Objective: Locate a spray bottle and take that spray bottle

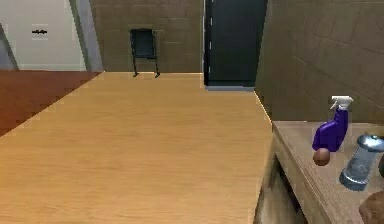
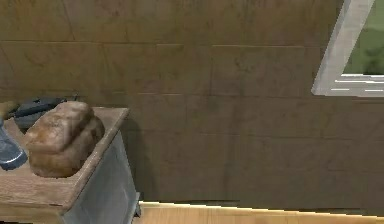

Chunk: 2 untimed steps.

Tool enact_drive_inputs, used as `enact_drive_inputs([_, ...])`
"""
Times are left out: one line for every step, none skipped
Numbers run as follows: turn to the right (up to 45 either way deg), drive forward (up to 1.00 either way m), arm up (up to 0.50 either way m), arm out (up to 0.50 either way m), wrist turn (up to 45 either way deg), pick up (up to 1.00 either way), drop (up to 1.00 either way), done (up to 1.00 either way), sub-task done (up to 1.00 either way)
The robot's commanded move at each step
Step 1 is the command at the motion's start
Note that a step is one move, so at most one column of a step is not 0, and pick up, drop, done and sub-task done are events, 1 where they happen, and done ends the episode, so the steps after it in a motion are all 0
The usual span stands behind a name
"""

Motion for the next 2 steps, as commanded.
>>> enact_drive_inputs([6.0, 0.00, 0.00, 0.00, 0.0, 0.00, 0.00, 0.00, 0.00])
enact_drive_inputs([0.0, 1.00, 0.00, 0.00, 0.0, 0.00, 0.00, 0.00, 0.00])
